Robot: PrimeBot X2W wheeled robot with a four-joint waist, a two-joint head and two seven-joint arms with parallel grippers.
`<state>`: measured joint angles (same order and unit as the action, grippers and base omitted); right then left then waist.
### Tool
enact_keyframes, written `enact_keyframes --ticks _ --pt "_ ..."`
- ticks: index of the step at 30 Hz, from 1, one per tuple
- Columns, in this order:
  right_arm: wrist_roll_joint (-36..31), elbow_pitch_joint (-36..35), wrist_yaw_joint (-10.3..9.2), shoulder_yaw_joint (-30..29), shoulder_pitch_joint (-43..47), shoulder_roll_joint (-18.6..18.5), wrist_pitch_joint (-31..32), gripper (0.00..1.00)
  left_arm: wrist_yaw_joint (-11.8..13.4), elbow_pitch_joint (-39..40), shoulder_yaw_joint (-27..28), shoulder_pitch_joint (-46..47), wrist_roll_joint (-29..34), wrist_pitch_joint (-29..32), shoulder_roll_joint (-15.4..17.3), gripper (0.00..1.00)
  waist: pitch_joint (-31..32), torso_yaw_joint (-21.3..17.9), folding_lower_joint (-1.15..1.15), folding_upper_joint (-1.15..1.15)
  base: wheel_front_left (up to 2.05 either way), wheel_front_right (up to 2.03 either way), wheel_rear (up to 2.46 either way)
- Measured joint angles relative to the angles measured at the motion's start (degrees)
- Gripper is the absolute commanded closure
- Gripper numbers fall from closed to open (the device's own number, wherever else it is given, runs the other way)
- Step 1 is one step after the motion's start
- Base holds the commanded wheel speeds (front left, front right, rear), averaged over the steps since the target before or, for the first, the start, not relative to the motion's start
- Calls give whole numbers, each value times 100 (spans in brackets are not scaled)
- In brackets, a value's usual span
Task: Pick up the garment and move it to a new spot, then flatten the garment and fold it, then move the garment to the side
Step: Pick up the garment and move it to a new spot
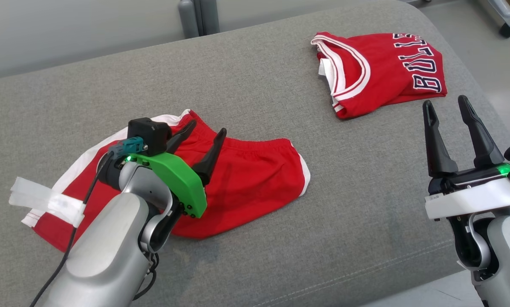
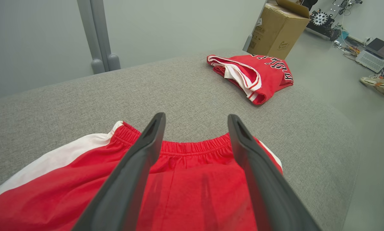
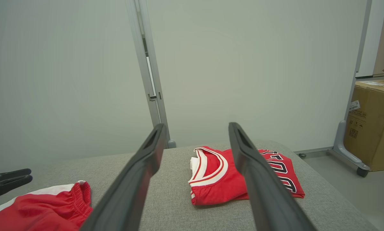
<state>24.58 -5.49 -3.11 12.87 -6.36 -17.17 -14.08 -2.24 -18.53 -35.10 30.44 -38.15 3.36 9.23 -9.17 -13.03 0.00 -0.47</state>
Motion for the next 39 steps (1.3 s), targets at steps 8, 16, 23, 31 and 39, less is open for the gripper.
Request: enact_keyframes --ticks 8,16,23,31,39 --pt "0 -5 0 2 1 -7 1 0 41 42 8 0 0 -14 68 0 5 22 0 0 0 0 0" --pt "0 -5 0 1 2 -49 3 0 73 57 24 0 1 -25 70 0 32 36 0 0 0 0 0" --pt "0 -7 -1 1 3 -55 10 0 134 83 172 -1 2 -100 114 0 56 52 0 0 0 0 0" --pt "1 -12 -47 -91 138 -86 10 0 204 91 250 -16 0 -168 143 0 102 187 0 0 0 0 0" --pt "10 -43 -55 -138 233 -94 29 0 355 115 428 -169 -42 -249 250 0 139 433 0 0 0 0 0"
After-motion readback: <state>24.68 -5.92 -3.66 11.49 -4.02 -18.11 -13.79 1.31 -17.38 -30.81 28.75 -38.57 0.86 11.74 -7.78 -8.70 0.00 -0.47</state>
